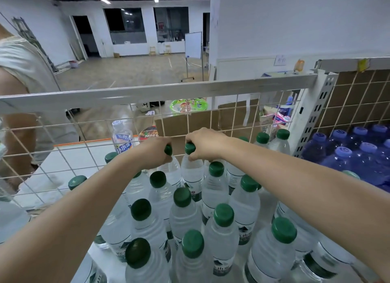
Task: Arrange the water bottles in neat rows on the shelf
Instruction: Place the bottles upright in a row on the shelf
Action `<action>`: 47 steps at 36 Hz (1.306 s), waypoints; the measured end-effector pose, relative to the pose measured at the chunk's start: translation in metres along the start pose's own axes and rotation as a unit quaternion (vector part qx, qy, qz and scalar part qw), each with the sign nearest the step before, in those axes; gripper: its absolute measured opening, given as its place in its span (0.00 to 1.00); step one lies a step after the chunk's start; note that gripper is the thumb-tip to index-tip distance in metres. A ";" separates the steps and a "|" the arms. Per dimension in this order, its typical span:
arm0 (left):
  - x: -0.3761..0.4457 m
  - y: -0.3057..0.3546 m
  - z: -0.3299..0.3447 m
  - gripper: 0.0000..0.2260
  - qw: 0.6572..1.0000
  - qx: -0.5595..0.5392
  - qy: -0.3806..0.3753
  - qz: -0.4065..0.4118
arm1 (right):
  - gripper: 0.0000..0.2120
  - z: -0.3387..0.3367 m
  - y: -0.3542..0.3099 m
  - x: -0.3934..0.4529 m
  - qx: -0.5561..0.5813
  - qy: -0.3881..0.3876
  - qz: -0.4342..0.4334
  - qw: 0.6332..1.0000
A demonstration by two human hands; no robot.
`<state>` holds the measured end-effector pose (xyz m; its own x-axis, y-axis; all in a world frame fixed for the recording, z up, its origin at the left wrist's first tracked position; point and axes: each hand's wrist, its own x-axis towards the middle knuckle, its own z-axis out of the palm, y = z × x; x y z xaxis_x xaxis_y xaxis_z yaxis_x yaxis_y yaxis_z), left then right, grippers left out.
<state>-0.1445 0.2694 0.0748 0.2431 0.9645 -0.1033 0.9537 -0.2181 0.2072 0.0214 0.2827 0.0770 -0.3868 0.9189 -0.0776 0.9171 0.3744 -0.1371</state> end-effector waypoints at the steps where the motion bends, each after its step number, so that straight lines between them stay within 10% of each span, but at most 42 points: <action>1: -0.001 0.000 0.000 0.08 1.000 0.002 0.002 0.003 | 0.13 -0.001 0.000 -0.001 0.006 -0.001 0.000 1.000; 12: -0.025 -0.021 -0.038 0.18 0.998 -0.015 0.055 -0.035 | 0.15 -0.016 -0.022 -0.006 -0.027 0.091 -0.042 0.995; 28: -0.058 -0.070 -0.036 0.23 0.987 0.096 -0.013 -0.127 | 0.26 0.000 -0.101 -0.002 0.037 -0.003 -0.171 0.985; 47: -0.051 -0.103 -0.032 0.15 0.993 0.044 0.013 -0.107 | 0.14 0.004 -0.118 0.031 0.036 0.004 -0.154 0.987</action>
<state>-0.2610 0.2479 0.0898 0.0298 0.9935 -0.1100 0.9950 -0.0190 0.0976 -0.0990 0.2670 0.0870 -0.6455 0.7636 -0.0129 0.7464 0.6272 -0.2227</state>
